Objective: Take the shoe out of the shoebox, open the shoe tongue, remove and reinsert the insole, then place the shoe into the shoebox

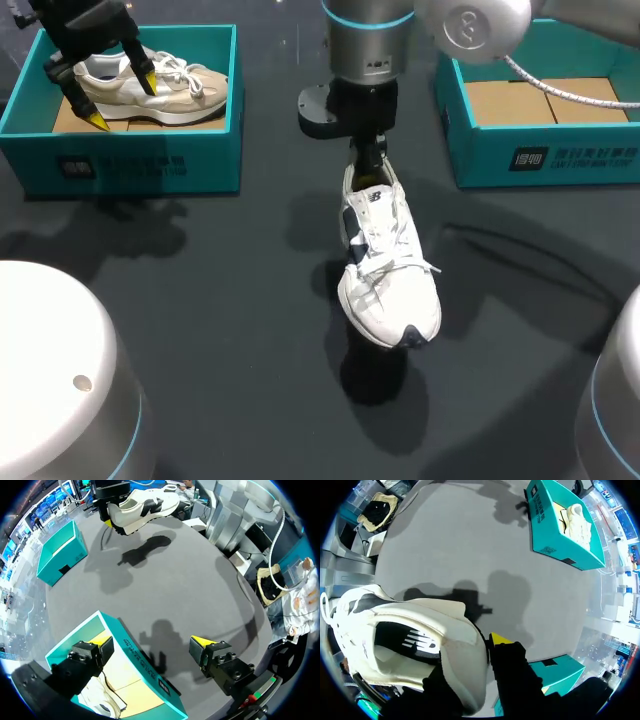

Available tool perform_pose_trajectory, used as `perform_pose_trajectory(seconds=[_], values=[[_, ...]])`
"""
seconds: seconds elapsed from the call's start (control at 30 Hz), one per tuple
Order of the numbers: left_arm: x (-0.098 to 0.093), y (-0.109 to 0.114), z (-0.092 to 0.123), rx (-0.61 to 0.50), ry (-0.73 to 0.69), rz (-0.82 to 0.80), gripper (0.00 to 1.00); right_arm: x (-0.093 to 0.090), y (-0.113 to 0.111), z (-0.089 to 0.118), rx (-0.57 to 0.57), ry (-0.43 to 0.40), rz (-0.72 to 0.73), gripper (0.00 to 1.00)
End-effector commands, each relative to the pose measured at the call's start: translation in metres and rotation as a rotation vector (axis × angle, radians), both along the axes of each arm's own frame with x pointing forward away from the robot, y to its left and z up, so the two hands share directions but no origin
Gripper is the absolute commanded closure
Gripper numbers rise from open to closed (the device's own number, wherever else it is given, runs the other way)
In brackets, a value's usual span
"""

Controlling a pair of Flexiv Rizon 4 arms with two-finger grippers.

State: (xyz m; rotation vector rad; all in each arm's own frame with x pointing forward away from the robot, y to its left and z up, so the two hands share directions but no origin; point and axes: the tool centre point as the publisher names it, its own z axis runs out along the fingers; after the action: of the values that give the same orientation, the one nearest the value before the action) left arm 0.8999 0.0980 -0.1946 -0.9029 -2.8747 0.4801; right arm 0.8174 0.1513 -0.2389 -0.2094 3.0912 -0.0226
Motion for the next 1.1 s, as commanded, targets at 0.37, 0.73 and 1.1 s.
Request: perform_pose_trajectory(seconds=[0.37,0.73,1.1], values=[[0.000,0.000,0.000,0.003,0.000,-0.001,0.00,-0.003,-0.021,0.015,-0.046,-0.004,-0.024,1.00],[0.000,0.000,0.000,0.003,0.000,-0.001,0.00,0.031,-0.099,0.081,-0.091,-0.059,-0.002,1.00],[0.000,0.000,0.000,0.003,0.000,-0.001,0.00,0.048,-0.117,0.088,-0.096,-0.052,0.008,1.00]])
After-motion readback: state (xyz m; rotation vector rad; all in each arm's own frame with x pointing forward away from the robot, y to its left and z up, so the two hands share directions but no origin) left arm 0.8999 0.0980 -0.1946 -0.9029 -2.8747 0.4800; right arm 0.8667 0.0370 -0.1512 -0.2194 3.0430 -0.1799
